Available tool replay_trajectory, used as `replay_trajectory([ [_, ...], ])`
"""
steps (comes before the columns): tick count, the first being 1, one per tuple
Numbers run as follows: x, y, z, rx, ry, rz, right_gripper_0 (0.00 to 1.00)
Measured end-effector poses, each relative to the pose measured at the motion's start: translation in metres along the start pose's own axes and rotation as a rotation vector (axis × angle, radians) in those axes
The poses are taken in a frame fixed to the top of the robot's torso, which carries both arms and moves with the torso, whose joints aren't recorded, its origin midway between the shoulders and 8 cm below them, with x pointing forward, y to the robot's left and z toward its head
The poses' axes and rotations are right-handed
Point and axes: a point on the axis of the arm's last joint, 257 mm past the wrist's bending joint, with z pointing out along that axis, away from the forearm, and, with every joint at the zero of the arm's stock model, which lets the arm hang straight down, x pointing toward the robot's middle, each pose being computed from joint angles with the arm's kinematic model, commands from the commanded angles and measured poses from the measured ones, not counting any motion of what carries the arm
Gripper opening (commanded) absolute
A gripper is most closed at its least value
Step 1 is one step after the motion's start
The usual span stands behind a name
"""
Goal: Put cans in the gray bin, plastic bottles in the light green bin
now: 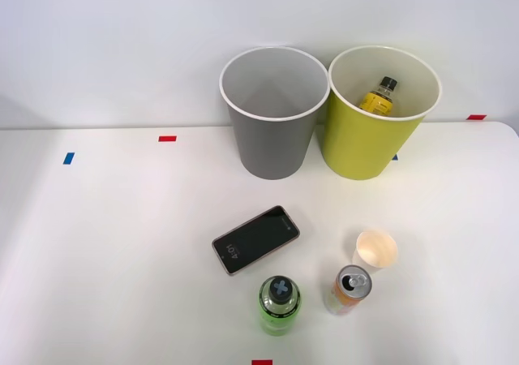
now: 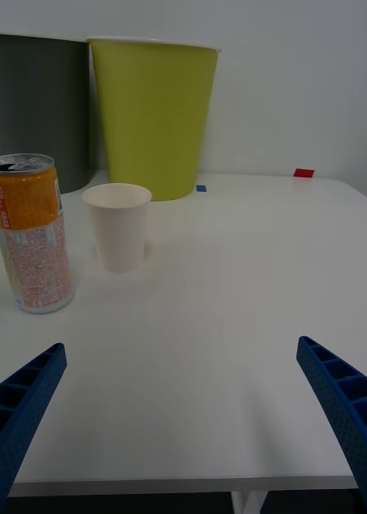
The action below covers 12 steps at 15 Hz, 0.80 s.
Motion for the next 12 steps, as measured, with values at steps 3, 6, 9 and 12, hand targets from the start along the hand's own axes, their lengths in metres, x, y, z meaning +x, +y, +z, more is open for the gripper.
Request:
replay_trajectory([
  [3,0.0000,0.0000,0.0000,0.000,0.000,0.000,1.00],
  [6,0.0000,0.0000,0.0000,0.000,0.000,0.000,1.00],
  [9,0.0000,0.0000,0.0000,0.000,0.000,0.000,1.00],
  [12,0.0000,0.0000,0.0000,0.000,0.000,0.000,1.00],
])
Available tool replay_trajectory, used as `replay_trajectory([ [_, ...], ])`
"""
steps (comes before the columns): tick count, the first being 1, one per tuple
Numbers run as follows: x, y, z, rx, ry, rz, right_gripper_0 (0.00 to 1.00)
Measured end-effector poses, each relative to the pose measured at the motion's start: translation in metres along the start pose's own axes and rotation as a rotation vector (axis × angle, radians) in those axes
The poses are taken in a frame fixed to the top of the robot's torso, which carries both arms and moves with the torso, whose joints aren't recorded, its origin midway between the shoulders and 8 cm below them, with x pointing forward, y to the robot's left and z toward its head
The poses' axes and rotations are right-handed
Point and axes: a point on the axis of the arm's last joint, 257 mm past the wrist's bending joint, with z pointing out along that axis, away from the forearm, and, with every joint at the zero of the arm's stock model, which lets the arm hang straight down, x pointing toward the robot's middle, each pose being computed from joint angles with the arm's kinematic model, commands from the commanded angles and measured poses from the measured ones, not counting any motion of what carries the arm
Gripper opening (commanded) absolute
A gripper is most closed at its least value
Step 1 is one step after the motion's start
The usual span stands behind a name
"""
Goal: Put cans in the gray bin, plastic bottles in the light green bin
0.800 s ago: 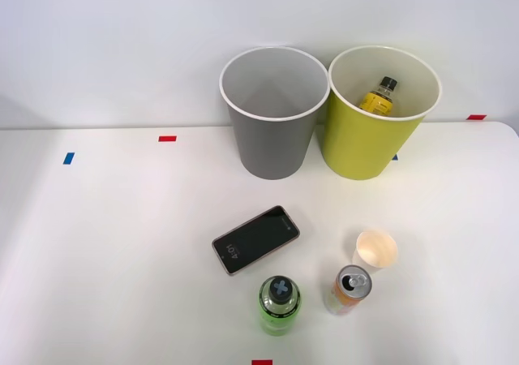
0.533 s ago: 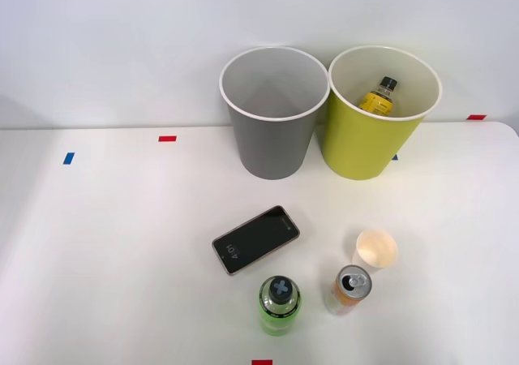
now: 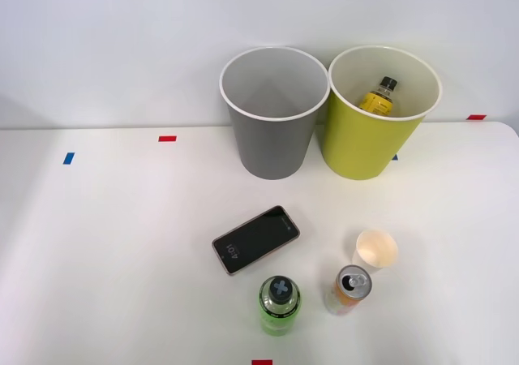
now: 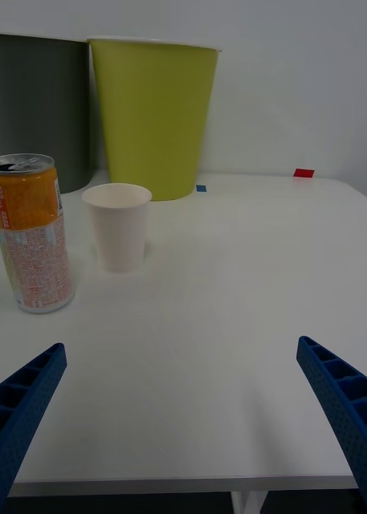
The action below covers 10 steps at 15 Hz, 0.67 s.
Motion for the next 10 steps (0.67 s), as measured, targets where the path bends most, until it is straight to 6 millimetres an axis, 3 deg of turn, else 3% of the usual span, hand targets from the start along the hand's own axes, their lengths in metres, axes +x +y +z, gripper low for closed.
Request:
replay_trajectory([
  [10,0.0000,0.0000,0.0000,0.000,0.000,0.000,1.00],
])
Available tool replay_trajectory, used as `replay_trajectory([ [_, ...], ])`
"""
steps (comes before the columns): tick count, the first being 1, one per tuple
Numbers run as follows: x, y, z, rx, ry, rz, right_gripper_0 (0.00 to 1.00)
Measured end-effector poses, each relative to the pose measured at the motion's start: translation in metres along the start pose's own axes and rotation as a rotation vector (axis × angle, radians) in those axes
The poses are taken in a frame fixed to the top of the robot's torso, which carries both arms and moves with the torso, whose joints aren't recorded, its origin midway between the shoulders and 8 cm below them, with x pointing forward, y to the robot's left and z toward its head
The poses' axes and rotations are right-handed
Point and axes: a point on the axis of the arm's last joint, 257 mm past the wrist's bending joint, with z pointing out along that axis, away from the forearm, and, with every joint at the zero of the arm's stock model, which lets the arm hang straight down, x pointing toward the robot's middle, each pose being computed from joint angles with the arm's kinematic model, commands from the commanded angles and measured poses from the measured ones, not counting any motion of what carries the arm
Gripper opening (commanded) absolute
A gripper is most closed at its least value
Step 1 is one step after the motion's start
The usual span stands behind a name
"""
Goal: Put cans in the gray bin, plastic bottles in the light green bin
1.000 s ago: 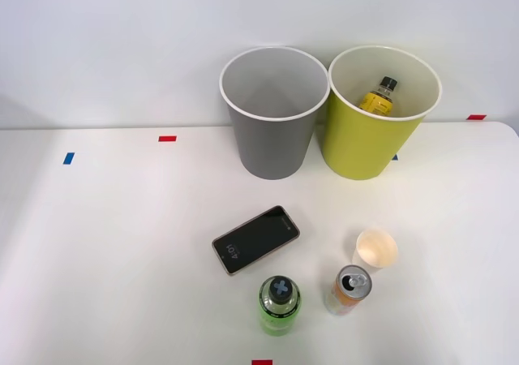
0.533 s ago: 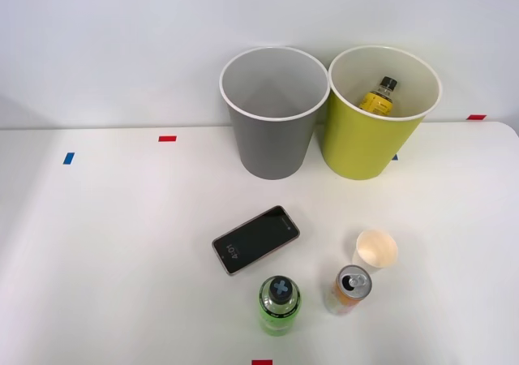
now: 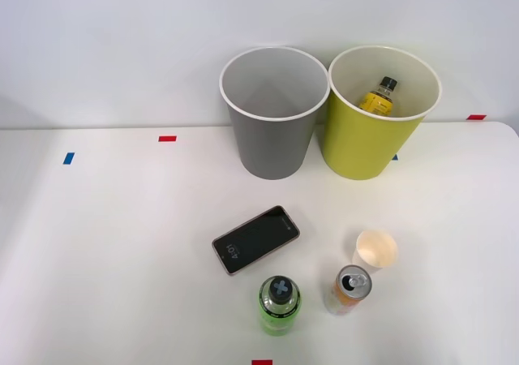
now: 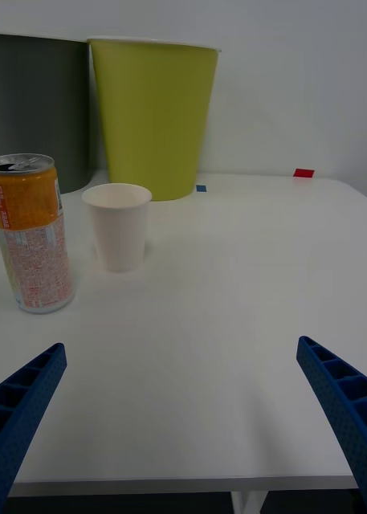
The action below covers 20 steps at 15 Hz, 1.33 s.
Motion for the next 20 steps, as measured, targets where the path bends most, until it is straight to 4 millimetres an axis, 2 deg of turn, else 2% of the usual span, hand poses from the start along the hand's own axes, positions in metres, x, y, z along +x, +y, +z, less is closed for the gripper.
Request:
replay_trajectory([
  [7,0.002,0.002,0.001,0.000,0.001,0.005,1.00],
  [9,0.006,0.013,0.006,-0.004,-0.004,0.052,1.00],
  [11,-0.006,0.028,0.000,-0.041,-0.040,0.091,1.00],
  [14,-0.014,0.033,-0.002,-0.096,-0.061,0.096,1.00],
  [17,-0.018,0.041,0.012,-0.169,-0.089,0.108,1.00],
  [20,-0.025,0.060,0.034,-0.240,-0.135,0.146,1.00],
])
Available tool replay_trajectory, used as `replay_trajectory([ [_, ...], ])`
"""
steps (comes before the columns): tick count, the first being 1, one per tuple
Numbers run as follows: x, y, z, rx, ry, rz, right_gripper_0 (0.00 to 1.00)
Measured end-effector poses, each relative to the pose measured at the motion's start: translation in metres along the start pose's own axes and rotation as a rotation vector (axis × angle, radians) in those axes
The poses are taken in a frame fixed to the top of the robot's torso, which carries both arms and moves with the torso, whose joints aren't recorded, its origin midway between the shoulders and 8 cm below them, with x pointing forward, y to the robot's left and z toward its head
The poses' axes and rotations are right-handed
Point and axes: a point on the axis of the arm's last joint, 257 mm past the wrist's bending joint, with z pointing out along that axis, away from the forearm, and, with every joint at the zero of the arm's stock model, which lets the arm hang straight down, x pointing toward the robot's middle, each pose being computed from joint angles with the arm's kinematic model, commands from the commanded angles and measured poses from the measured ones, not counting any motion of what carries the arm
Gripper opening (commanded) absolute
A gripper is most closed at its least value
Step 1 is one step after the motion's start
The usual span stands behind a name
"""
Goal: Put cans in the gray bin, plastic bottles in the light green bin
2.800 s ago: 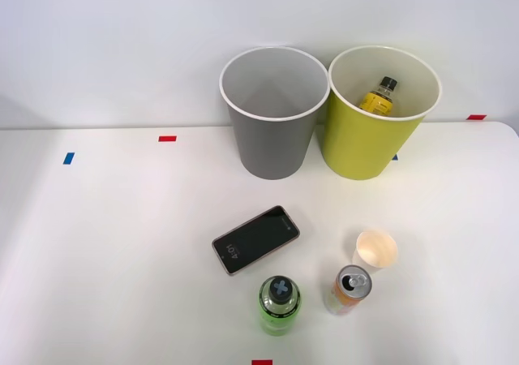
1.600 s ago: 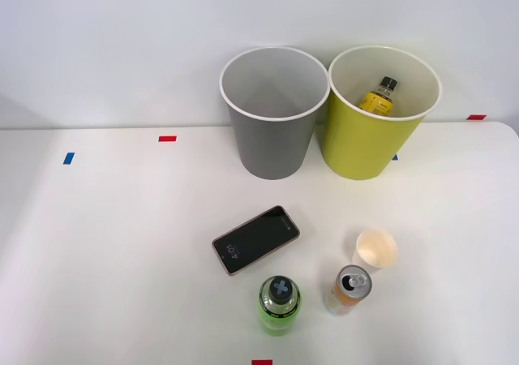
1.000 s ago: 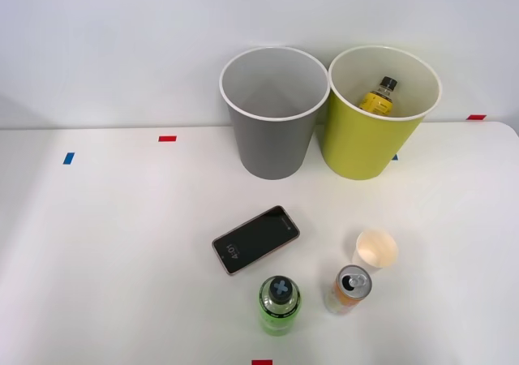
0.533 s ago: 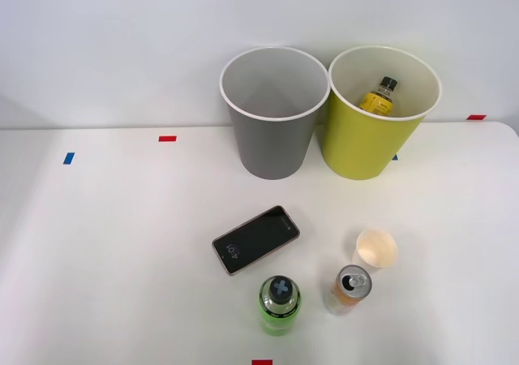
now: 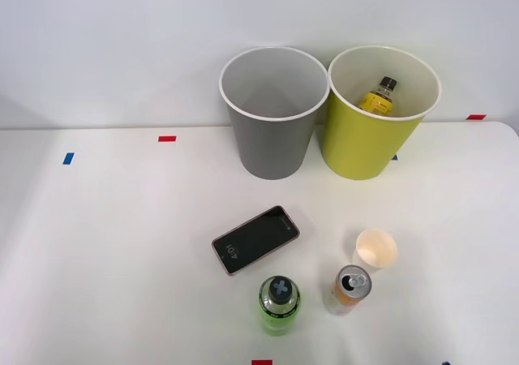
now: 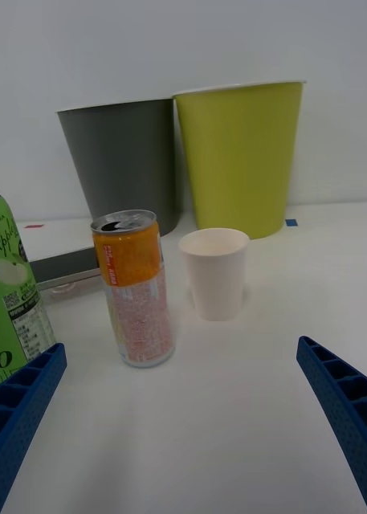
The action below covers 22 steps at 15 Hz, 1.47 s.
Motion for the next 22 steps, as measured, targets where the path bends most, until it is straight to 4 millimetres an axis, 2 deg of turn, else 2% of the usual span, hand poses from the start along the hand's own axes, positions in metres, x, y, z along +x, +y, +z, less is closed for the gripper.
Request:
replay_trajectory([
  [5,0.006,0.015,0.061,-0.103,-0.034,0.004,1.00],
  [8,0.009,0.023,0.084,-0.133,-0.038,0.012,1.00],
  [11,0.011,0.025,0.097,-0.144,-0.034,0.005,1.00],
  [16,0.012,0.025,0.107,-0.145,-0.033,0.005,0.96],
  [22,0.010,0.029,0.132,-0.168,-0.041,-0.011,0.94],
])
